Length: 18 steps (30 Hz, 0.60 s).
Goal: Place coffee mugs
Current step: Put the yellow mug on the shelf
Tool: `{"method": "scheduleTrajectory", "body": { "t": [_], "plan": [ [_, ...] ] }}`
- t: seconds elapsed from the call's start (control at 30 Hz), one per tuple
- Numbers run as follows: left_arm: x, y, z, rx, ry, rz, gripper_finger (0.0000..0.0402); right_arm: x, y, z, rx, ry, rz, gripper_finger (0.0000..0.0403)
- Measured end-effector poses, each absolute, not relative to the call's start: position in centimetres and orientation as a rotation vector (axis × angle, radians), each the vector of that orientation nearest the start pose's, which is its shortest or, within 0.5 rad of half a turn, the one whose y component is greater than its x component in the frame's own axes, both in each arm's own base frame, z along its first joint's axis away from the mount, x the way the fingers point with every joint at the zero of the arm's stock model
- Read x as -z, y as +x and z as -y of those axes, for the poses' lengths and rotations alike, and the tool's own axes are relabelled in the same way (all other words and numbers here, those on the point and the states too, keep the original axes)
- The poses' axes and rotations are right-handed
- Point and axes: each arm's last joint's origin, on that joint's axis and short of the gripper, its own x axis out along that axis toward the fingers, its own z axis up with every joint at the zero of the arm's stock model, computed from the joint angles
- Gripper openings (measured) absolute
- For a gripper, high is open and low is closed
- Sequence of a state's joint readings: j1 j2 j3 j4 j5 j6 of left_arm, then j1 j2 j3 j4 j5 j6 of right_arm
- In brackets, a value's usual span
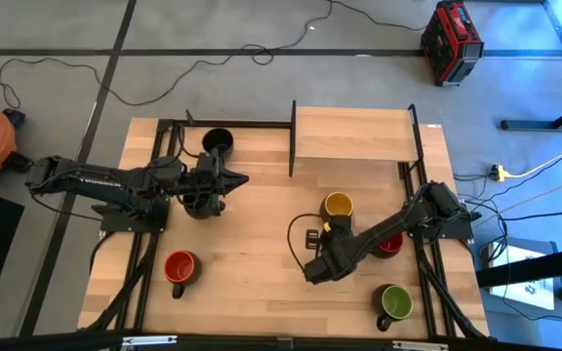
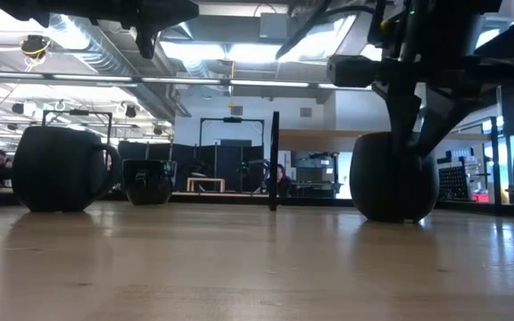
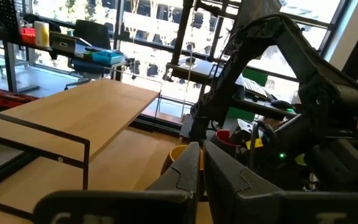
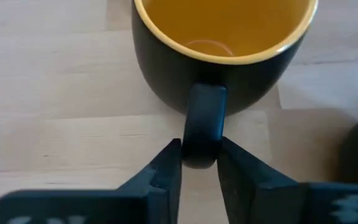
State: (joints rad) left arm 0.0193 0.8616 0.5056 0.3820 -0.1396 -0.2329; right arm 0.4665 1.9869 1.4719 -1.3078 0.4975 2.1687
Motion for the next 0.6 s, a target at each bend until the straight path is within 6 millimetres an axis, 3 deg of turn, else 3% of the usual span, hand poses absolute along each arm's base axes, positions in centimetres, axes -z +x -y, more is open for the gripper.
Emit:
{"method": "scheduleTrajectory", "body": {
  "t": [0.33, 0.6],
  "plan": [
    [-27.7, 19.5, -0.8, -0.155, -0.234, 0.044, 0.0014, -18.7, 31.6, -14.2, 1.404, 0.778, -0.719, 0.0053],
    [-27.7, 19.5, -0.8, -0.155, -0.234, 0.044, 0.0014, -19.5, 30.5, -14.7, 1.405, 0.723, -0.753, 0.0044]
  ]
}}
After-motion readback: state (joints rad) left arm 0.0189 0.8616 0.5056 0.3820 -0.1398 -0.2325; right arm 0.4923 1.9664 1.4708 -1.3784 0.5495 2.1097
